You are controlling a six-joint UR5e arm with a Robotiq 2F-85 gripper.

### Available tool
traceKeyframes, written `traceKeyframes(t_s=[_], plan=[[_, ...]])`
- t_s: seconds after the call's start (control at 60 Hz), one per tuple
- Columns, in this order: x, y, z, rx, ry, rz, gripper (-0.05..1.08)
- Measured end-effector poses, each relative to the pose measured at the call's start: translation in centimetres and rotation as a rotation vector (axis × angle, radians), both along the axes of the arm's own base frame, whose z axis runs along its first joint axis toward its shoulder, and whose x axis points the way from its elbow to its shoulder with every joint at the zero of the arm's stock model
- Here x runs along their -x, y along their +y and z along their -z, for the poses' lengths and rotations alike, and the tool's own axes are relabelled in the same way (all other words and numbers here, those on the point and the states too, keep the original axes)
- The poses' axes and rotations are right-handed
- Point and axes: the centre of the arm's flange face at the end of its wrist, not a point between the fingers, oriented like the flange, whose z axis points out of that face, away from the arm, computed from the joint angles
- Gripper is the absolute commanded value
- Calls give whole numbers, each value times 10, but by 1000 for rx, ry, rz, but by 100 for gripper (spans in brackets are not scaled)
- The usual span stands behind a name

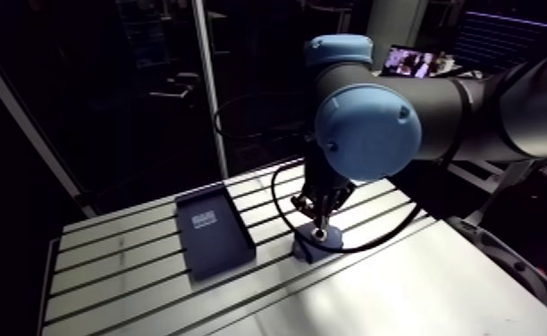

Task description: Pick up the bearing and press it into the housing until flush.

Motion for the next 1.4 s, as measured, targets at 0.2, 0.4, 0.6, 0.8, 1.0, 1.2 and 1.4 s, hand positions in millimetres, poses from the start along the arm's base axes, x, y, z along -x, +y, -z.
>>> traceKeyframes(t_s=[0.2, 0.4, 0.6, 0.8, 1.0, 1.2, 1.4], plan=[[0, 0, 4, 2, -5, -1, 99], [0, 0, 9, 5, -11, -1, 100], [1, 1, 13, 2, -5, -5, 100], [2, 2, 17, 1, -5, -9, 100], [1, 1, 22, 4, -12, -11, 100], [1, 1, 23, 5, -15, -14, 100], [1, 1, 24, 6, -16, -15, 100]])
